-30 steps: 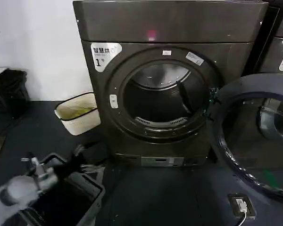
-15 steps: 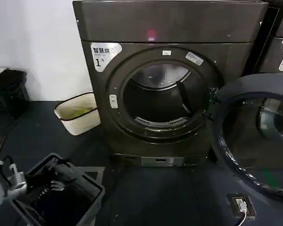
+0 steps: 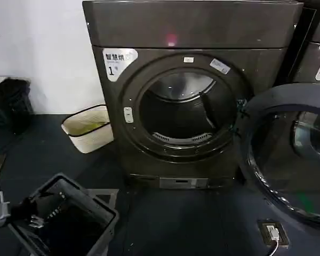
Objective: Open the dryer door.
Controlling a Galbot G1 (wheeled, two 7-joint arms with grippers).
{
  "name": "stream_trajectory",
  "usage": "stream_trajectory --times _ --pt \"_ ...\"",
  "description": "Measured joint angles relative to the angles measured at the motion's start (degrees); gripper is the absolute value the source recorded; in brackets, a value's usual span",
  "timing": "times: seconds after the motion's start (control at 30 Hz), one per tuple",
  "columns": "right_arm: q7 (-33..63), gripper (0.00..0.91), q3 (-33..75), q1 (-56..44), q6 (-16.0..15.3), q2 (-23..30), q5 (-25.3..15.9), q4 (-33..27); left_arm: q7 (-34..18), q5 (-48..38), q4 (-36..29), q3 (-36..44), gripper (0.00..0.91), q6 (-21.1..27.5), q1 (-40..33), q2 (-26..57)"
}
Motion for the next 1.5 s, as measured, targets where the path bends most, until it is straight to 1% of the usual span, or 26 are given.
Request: stream_trajectory --times 0.17,0.33,0.63,0.97,1.07,1.5 --pt "-0.17 0.907 -0.36 -0.04 0.33 0.37 0.00 0.05 2.14 1.89 -0.09 -0.31 0.907 1.95 -0.43 0.85" --pt "-0.19 0.907 -0.35 -0.20 0.35 0.44 0.03 0.02 2.00 4.90 0.79 -1.06 0.907 1.84 -0.23 0.82" --pt "0.06 0.907 -0.21 -0.34 0.34 0.54 0.04 0.31 2.71 4.38 1.16 -1.29 0.907 1.92 -0.05 1.75" --pt "-0.39 0.907 -0.34 -0.19 0.38 1.13 -0.15 0.66 6.91 3.27 0.69 -3.40 0.907 1.72 0.08 3.56" --pt "-0.57 0.907 -0.34 -0.26 0.43 1.23 -0.15 0.60 8.66 4.59 0.44 -3.57 0.907 2.07 -0.03 4.04" --pt "-0.90 0.907 -0.87 -0.32 0.63 1.44 -0.37 -0.09 9.38 6.21 1.11 -4.75 0.907 2.42 -0.15 4.25"
